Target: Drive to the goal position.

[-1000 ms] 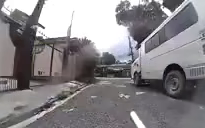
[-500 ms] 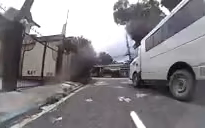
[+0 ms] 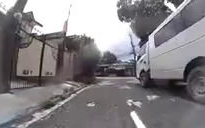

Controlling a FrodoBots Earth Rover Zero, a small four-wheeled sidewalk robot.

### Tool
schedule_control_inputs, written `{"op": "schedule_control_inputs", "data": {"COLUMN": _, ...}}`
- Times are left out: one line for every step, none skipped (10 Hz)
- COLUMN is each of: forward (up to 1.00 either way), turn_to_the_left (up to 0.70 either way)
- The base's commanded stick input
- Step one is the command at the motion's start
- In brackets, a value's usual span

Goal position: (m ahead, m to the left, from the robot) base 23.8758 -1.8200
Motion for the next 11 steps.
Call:
{"op": "schedule_control_inputs", "data": {"forward": 0.70, "turn_to_the_left": -0.24}}
{"op": "schedule_control_inputs", "data": {"forward": 0.70, "turn_to_the_left": -0.34}}
{"op": "schedule_control_inputs", "data": {"forward": 0.70, "turn_to_the_left": -0.35}}
{"op": "schedule_control_inputs", "data": {"forward": 0.70, "turn_to_the_left": -0.35}}
{"op": "schedule_control_inputs", "data": {"forward": 0.70, "turn_to_the_left": -0.35}}
{"op": "schedule_control_inputs", "data": {"forward": 0.70, "turn_to_the_left": -0.35}}
{"op": "schedule_control_inputs", "data": {"forward": 0.70, "turn_to_the_left": -0.35}}
{"op": "schedule_control_inputs", "data": {"forward": 0.70, "turn_to_the_left": -0.28}}
{"op": "schedule_control_inputs", "data": {"forward": 0.70, "turn_to_the_left": -0.06}}
{"op": "schedule_control_inputs", "data": {"forward": 0.70, "turn_to_the_left": 0.00}}
{"op": "schedule_control_inputs", "data": {"forward": 0.70, "turn_to_the_left": 0.00}}
